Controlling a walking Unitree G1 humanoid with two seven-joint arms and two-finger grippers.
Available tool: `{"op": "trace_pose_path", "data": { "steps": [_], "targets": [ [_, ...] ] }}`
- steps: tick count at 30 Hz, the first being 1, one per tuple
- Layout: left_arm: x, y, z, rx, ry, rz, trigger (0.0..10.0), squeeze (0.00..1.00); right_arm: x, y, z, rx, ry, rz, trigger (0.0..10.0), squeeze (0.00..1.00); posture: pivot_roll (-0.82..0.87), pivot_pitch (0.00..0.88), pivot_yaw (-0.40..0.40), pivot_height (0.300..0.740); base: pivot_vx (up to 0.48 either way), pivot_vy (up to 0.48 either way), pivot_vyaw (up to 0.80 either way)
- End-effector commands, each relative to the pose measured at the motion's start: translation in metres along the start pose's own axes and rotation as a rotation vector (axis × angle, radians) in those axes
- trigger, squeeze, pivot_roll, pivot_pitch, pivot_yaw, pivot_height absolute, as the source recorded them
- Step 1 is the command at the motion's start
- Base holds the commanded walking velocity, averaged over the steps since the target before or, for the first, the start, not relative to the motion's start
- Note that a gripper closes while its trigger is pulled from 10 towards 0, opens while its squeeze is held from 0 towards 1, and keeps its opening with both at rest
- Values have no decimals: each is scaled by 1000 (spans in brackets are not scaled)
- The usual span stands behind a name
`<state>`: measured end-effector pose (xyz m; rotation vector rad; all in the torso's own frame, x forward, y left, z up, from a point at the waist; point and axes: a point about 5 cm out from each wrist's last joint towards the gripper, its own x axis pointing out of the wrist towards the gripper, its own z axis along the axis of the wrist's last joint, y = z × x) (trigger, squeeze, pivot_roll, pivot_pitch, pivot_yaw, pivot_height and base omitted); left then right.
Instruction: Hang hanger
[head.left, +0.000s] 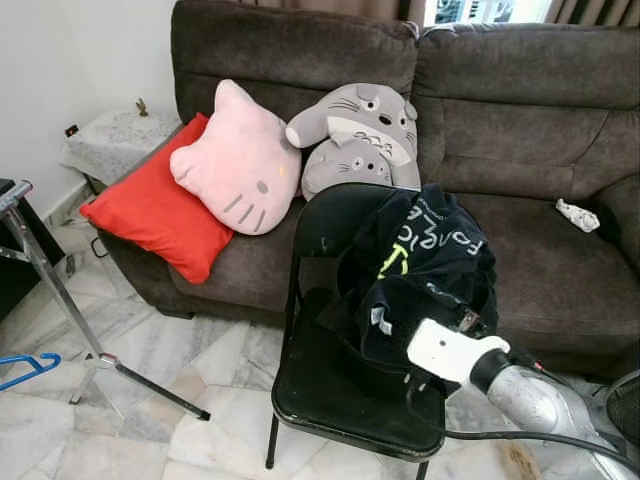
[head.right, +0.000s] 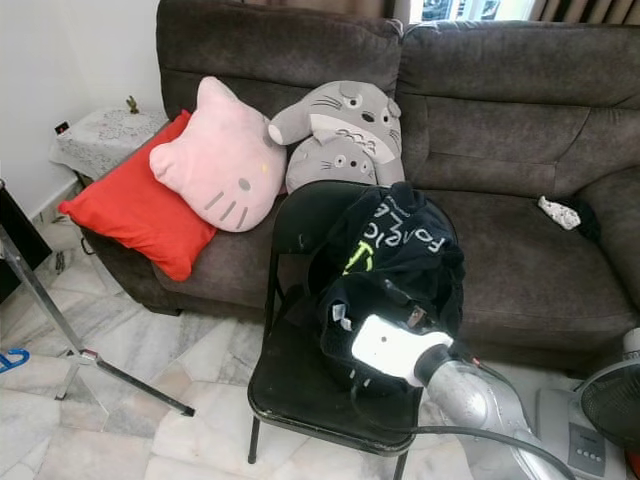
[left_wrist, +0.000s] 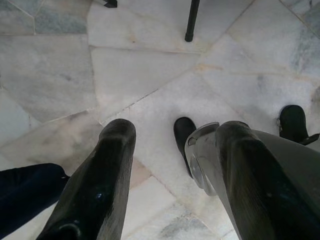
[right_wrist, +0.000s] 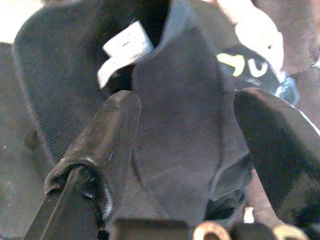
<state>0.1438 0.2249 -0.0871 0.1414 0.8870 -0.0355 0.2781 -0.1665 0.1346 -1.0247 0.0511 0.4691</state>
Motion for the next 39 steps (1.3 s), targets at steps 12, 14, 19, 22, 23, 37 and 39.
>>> {"op": "trace_pose_path", "data": {
  "steps": [12, 14, 19, 22, 23, 37, 39],
  "targets": [
    [-2, -4, -9, 1, 40, -9, 10000, 0, 11, 11, -7, -52, 1, 14, 10000, 0, -105, 94, 1, 740, 0, 0, 0],
    [-2, -4, -9, 1, 40, -9, 10000, 0, 13, 11, -7, -52, -1, 15, 10000, 0, -106, 94, 1, 740, 0, 0, 0],
    [-2, -5, -9, 0, 38, -11, 10000, 0, 20, 12, -9, -134, 3, -7, 10000, 0, -103, 95, -1, 740, 0, 0, 0],
    [-2, -5, -9, -3, 35, -9, 10000, 0, 22, 7, -9, -189, 9, -58, 10000, 0, -103, 96, -2, 740, 0, 0, 0],
    [-2, -6, -9, -4, 35, -9, 10000, 0, 22, 6, -8, -203, 8, -70, 10000, 0, -105, 97, -3, 740, 0, 0, 0],
    [-2, -12, -12, -11, 38, -23, 10000, 0, 24, 22, -24, -294, 33, -99, 10000, 0, -110, 106, -12, 740, 0, 0, 0],
    [-2, -12, -12, -12, 38, -25, 10000, 0, 22, 26, -27, -295, 39, -92, 10000, 0, -109, 106, -13, 740, 0, 0, 0]
  ]
}}
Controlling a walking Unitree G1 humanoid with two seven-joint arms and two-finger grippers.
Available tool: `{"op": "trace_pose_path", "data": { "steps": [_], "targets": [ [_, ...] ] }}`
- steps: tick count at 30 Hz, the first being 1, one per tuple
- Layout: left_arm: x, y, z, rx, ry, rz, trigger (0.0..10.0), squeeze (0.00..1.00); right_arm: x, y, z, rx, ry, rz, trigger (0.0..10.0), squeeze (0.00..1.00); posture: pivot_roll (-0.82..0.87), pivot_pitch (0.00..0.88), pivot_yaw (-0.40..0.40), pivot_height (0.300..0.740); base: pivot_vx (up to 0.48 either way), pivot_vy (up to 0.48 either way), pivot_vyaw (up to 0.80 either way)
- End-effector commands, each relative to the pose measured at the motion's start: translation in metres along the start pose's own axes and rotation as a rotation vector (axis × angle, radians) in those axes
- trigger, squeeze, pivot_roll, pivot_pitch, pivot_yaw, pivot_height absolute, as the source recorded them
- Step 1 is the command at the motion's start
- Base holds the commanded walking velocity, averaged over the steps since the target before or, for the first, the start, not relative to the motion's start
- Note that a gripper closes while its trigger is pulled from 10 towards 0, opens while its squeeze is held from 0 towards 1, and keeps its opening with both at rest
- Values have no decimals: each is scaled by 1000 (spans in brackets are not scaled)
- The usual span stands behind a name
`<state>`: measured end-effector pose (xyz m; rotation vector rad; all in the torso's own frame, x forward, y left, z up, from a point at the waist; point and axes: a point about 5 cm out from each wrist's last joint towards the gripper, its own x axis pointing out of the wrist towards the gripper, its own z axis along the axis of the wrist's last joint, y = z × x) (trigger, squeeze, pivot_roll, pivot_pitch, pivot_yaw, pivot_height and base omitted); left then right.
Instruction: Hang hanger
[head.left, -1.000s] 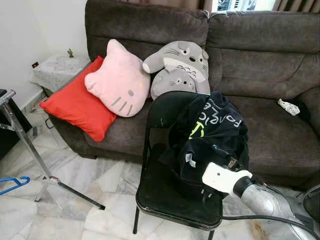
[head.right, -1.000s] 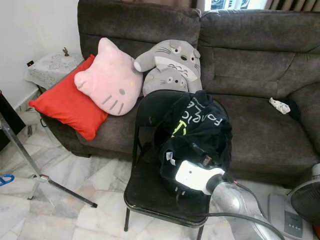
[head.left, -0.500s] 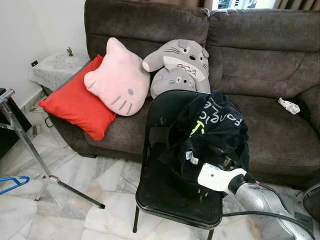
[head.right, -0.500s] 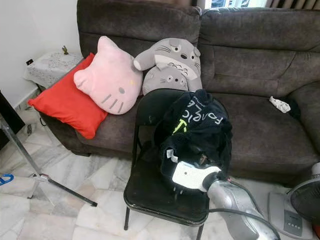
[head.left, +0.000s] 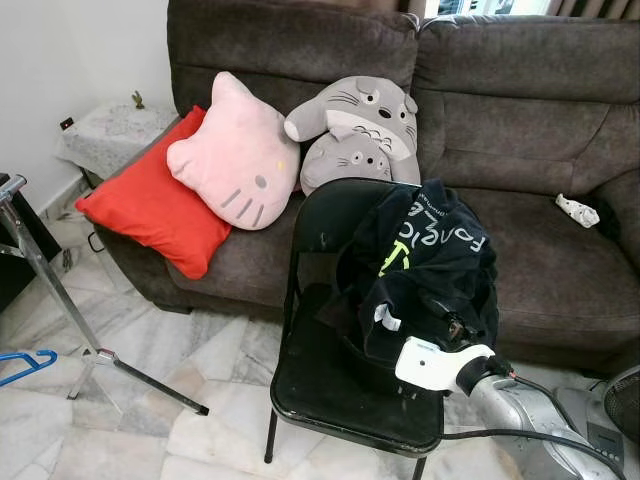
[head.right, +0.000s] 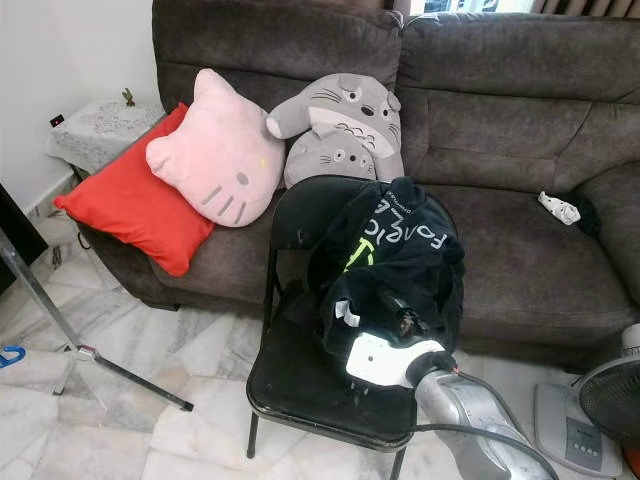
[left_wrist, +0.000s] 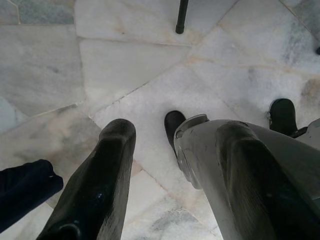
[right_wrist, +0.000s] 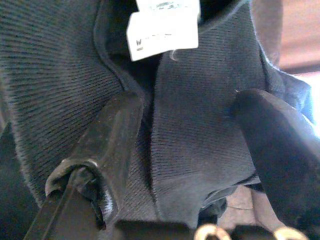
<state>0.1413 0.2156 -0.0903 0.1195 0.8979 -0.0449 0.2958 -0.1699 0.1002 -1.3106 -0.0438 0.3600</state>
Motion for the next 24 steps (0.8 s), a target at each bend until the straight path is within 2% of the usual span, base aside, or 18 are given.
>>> {"op": "trace_pose_path", "data": {
  "steps": [1, 5, 10, 18, 24],
  "targets": [
    [-3, -3, -10, 3, 29, -7, 10000, 0, -3, 9, -1, -8, 0, 22, 10000, 0, -111, 107, -13, 740, 0, 0, 0],
    [-3, -4, -11, 2, 32, -11, 10000, 0, -7, 19, -5, -12, 9, 43, 10000, 0, -115, 109, -14, 740, 0, 0, 0],
    [-3, -5, -11, 0, 31, -13, 10000, 0, -8, 16, -12, -43, 40, -16, 10000, 0, -115, 109, -15, 740, 0, 0, 0],
    [-3, -6, -11, -8, 27, -14, 10000, 0, -13, -8, -33, -118, 156, -204, 10000, 0, -116, 113, -19, 740, 0, 0, 0],
    [-3, -7, -11, -13, 25, -12, 10000, 0, -18, -19, -35, -142, 157, -302, 10000, 0, -117, 113, -21, 740, 0, 0, 0]
  ]
}}
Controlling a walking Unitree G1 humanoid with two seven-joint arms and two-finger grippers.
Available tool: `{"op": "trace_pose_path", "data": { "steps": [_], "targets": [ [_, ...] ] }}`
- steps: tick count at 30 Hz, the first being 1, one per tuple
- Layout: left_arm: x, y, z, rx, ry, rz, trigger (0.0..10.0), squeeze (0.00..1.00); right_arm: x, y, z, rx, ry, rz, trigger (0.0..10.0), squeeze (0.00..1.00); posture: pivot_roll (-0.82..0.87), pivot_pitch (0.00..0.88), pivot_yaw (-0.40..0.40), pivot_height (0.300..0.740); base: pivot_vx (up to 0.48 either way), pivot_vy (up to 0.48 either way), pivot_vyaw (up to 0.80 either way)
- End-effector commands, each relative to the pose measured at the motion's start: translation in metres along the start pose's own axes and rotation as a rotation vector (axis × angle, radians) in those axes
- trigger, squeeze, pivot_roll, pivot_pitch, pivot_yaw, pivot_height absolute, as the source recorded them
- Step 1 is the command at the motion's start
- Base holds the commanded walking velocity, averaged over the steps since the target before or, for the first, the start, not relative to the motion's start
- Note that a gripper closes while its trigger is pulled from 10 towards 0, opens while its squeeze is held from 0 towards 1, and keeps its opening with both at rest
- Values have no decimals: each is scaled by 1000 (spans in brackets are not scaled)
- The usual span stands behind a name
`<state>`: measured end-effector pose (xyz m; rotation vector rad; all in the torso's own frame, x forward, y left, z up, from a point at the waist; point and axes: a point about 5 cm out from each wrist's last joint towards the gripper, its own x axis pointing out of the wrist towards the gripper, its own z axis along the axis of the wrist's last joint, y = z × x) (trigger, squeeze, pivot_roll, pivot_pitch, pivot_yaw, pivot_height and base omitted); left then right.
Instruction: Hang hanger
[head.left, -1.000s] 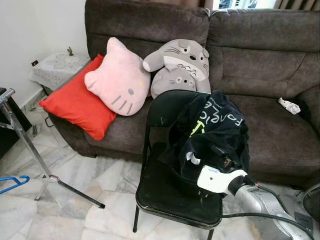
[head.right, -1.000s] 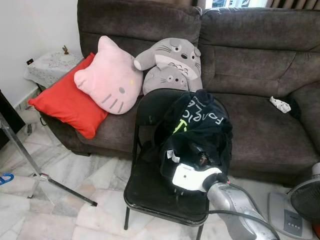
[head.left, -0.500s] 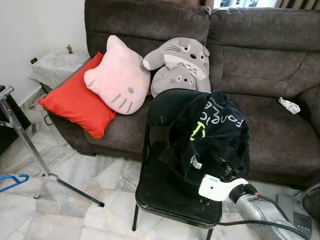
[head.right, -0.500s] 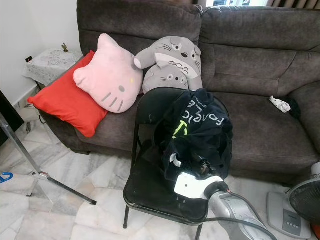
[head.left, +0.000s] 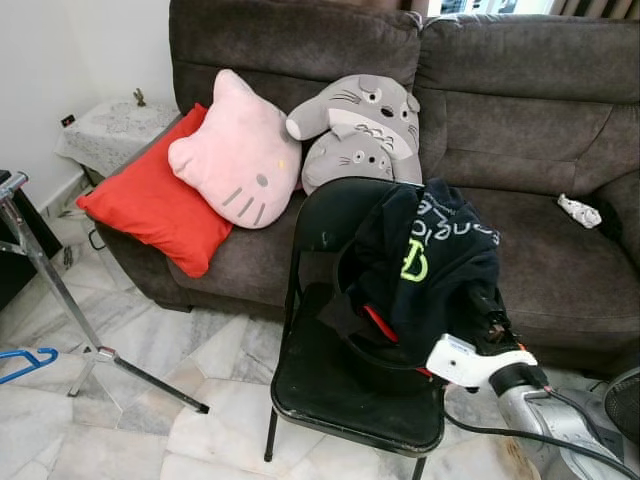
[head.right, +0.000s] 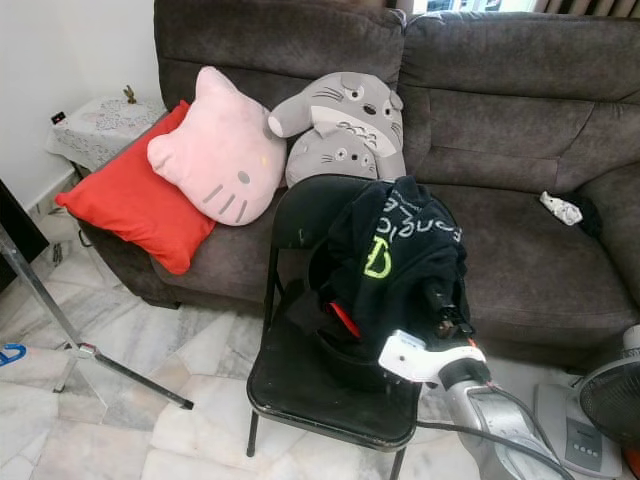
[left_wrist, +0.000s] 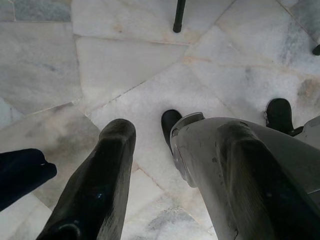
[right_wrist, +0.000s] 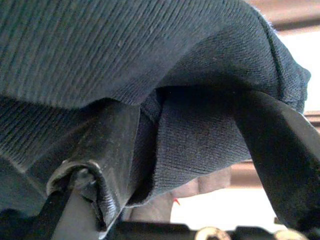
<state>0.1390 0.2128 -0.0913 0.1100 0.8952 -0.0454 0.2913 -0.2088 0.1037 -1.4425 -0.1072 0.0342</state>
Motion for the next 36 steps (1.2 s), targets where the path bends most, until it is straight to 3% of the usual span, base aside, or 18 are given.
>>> {"op": "trace_pose_path", "data": {
  "steps": [1, 6, 8, 14, 22, 32, 36],
  "targets": [
    [-3, -4, -9, -5, 28, -8, 10000, 0, 1, -11, -1, -7, 0, -60, 10000, 0, -117, 113, -21, 740, 0, 0, 0],
    [-3, -4, -9, -4, 27, -6, 10000, 0, 3, -9, 5, 18, -26, -43, 10000, 0, -115, 110, -24, 740, 0, 0, 0],
    [-2, -4, -9, -4, 26, -5, 10000, 0, 2, 1, 12, 71, -68, 36, 10000, 0, -114, 109, -25, 740, 0, 0, 0],
    [-2, -4, -9, -4, 26, -6, 10000, 0, -4, 13, 24, 74, -167, 135, 10000, 0, -113, 107, -26, 740, 0, 0, 0],
    [-3, -4, -9, -7, 25, -5, 10000, 0, 1, -7, 39, 116, -306, 61, 10000, 0, -110, 105, -27, 740, 0, 0, 0],
    [-2, -6, -9, -10, 29, -15, 10000, 0, 1, -23, 18, 48, -210, -63, 10000, 0, -114, 103, -27, 740, 0, 0, 0],
    [-2, -6, -10, -10, 30, -18, 10000, 0, -2, -18, 11, 43, -152, -34, 10000, 0, -115, 101, -29, 740, 0, 0, 0]
  ]
}}
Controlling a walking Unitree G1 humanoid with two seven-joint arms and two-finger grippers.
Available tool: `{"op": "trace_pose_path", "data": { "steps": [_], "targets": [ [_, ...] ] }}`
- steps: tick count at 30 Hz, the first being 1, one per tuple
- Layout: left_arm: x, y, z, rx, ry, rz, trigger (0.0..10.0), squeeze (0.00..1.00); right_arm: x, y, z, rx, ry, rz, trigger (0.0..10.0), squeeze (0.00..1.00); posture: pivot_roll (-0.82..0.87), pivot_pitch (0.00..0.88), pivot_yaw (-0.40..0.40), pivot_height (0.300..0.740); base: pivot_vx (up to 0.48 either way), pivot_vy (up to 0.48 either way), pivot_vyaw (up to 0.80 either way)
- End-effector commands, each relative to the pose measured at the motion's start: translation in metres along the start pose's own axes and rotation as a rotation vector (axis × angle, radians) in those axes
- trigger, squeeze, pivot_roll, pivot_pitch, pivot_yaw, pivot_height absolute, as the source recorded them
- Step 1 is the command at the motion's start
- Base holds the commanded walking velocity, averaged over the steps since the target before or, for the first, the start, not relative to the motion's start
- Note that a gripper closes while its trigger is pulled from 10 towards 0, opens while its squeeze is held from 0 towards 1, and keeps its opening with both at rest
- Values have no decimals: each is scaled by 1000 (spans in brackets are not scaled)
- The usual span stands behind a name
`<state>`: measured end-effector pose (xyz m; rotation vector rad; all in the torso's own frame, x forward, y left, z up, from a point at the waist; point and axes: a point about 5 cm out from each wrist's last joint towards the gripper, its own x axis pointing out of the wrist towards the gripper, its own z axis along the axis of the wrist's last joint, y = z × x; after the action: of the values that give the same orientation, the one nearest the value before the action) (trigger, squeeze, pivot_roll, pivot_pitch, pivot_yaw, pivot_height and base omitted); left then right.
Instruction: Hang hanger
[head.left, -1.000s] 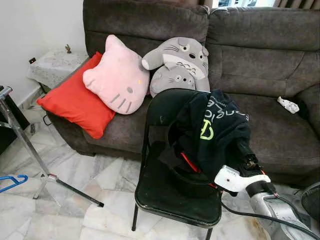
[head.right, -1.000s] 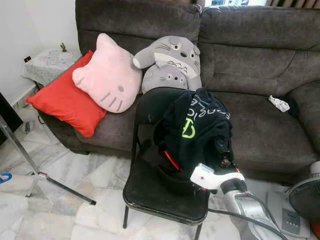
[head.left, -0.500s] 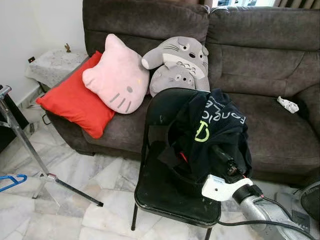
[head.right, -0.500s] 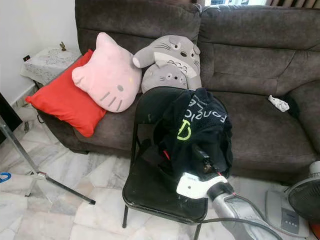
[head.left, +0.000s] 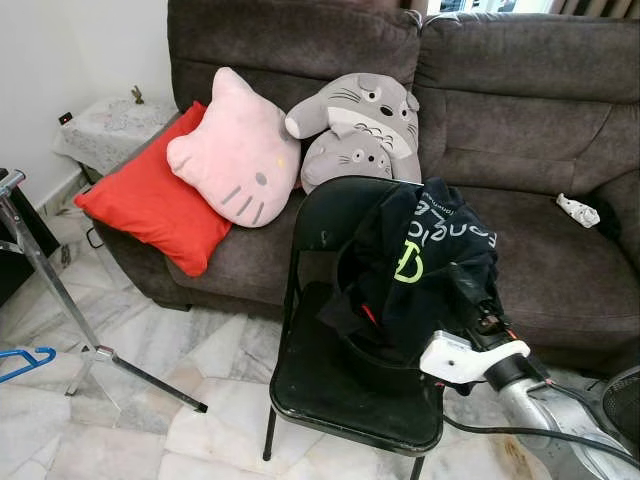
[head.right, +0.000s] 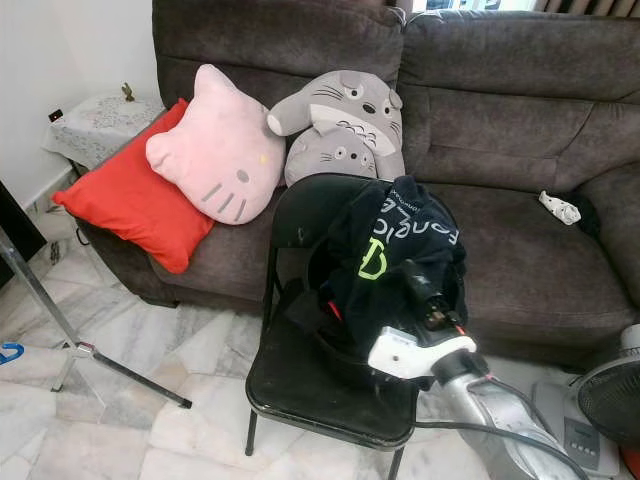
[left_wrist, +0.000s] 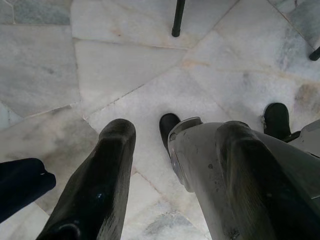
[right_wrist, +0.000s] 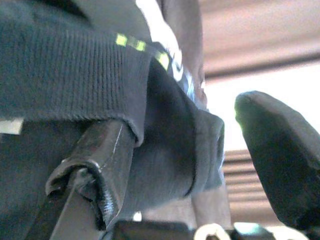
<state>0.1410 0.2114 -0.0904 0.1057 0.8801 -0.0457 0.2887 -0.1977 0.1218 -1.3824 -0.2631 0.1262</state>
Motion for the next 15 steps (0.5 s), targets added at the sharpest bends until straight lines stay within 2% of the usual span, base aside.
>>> {"op": "trace_pose_path", "data": {
  "steps": [1, 4, 8, 15],
  "targets": [
    [-3, -5, -12, -7, 46, -20, 10000, 0, -9, 7, -11, -9, 84, 36, 10000, 0, -116, 103, -28, 740, 0, 0, 0],
    [-3, -6, -12, -6, 47, -24, 10000, 0, -15, 14, -16, -6, 133, 60, 10000, 0, -121, 103, -26, 740, 0, 0, 0],
    [-3, -7, -12, -2, 47, -26, 10000, 0, -11, 10, -11, 29, 99, 27, 10000, 0, -120, 100, -27, 740, 0, 0, 0],
    [-3, -7, -11, -5, 44, -21, 10000, 0, 3, -10, 12, 18, -66, -86, 10000, 0, -117, 98, -27, 740, 0, 0, 0]
  ]
}}
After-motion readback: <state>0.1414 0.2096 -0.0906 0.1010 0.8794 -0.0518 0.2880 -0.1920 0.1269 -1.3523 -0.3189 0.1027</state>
